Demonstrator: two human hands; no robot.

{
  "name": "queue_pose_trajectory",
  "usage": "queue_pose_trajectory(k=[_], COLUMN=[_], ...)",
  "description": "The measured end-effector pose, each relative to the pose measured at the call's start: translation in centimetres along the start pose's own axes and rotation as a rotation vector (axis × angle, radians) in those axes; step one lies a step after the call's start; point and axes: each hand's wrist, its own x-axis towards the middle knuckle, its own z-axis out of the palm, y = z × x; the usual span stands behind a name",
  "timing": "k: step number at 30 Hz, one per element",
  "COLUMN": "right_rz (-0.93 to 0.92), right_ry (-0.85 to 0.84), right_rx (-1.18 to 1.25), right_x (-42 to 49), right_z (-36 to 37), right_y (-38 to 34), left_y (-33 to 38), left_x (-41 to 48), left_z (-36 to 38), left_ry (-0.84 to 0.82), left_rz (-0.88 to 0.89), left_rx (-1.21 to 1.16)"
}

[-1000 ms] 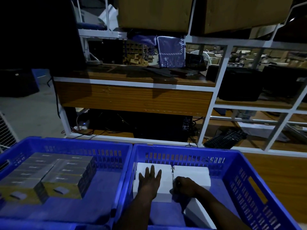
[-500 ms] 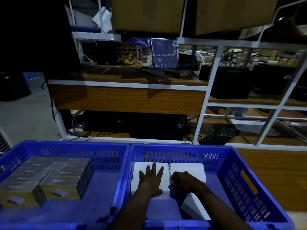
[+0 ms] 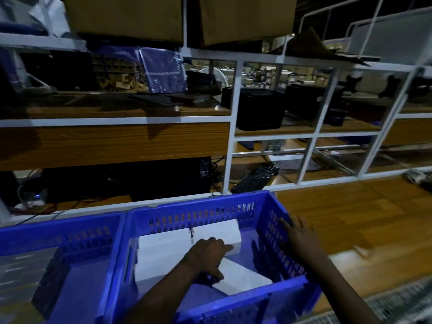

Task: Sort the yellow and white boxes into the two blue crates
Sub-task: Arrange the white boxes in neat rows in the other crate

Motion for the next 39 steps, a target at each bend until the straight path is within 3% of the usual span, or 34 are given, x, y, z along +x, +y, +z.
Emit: queue_pose_trajectory(k=[6, 15, 22, 30, 35, 39], right_rz=[0.027, 0.019, 0.022, 0.055, 0.081, 0.040], right_ry=[-0.051, -0.025, -0.020, -0.031, -0.042, 0.085], right_rx=[0.051, -0.015, 0.010, -0.034, -0.010, 0.052], right_x=[-0.4, -0.3, -0.3, -0.4, -0.2, 0.2], right_z=[1.3, 1.4, 1.8, 1.9, 1.4, 0.0], right_y=[1.1, 1.3, 1.6, 1.3, 0.5, -3.3], left_y=[1.6, 1.7, 1.5, 0.1, -1.7, -2.6], left_x=[1.8, 3.0, 2.6, 0.4, -1.9, -3.5], left_z=[1.4, 3.0, 2.1, -0.4, -1.6, -2.8], left_ry=[-0.126, -0.193, -0.108, 0.010, 0.119, 0.261], left_rz=[0.095, 0.063, 0.071, -0.051, -0.200, -0.398], left_rx=[0.152, 0.083, 0.029, -0.056, -0.197, -0.365])
